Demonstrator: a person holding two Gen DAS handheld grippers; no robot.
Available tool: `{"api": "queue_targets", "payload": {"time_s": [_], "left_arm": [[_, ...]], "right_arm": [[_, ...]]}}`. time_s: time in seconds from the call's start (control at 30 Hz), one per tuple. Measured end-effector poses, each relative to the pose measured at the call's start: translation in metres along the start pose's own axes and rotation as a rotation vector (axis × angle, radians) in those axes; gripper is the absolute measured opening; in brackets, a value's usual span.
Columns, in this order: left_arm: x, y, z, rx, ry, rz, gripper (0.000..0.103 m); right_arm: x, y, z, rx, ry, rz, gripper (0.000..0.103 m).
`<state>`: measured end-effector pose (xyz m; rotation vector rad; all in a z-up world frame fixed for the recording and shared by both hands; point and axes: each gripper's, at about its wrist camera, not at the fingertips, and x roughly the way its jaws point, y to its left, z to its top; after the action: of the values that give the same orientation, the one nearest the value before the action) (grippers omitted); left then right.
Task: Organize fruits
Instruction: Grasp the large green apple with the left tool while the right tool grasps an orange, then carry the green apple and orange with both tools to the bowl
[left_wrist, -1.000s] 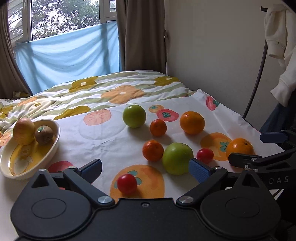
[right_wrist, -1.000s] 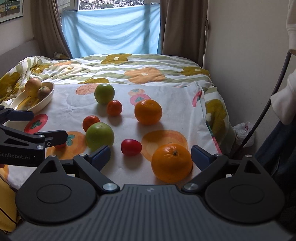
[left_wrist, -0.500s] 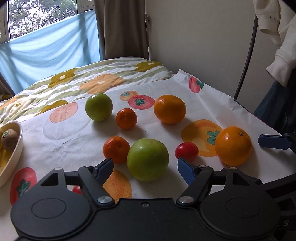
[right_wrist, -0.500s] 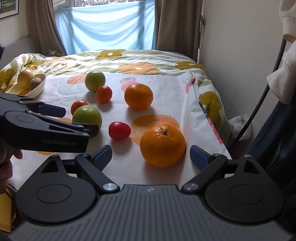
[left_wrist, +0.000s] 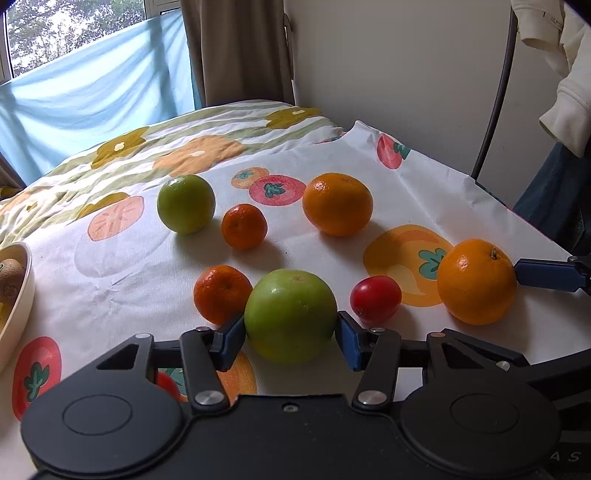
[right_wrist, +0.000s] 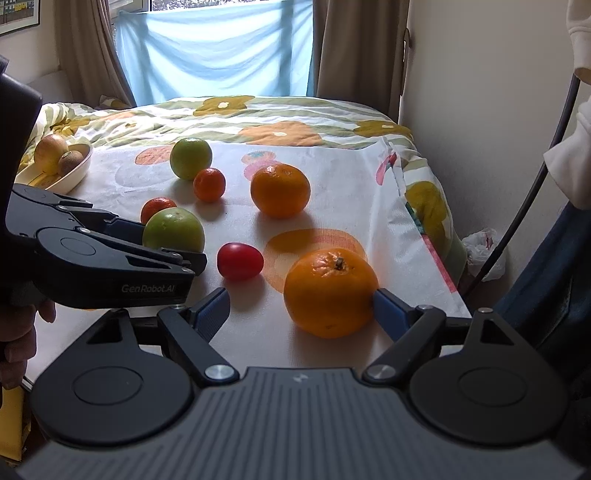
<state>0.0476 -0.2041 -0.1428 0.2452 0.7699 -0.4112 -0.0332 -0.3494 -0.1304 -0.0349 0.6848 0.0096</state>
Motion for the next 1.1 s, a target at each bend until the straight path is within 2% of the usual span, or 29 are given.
{"api": "queue_targets", "payload": {"time_s": [0.3,0.7,0.83,1.0,1.1], "left_arm": [[-0.01,0.002,-0.002,0.007,-0.018,0.004,0.057],[-0.021,0.012,-0.003,-0.008,-0.033,0.013,0.057],[-0.024,0.015,-0.004,-0.013,-0.034,0.014,0.057],[-0.027,0.017,-0.006,-0.022,-0.036,0.016,0.057],[-0.029,0.019,-0.006,-0.028,-0.039,0.018,0.057]], "right_arm": [[0.007,0.003,0.002,-0.042,-0.005,-0.045,0.094],[0.028,0.011,0.007,-0.131,0.006,-0.155,0.083],[0.031,0.013,0.006,-0.166,-0.001,-0.187,0.077],[0.03,0.012,0.006,-0.169,-0.011,-0.183,0.075],[0.027,0.008,0.008,-0.124,-0.014,-0.149,0.075]]}}
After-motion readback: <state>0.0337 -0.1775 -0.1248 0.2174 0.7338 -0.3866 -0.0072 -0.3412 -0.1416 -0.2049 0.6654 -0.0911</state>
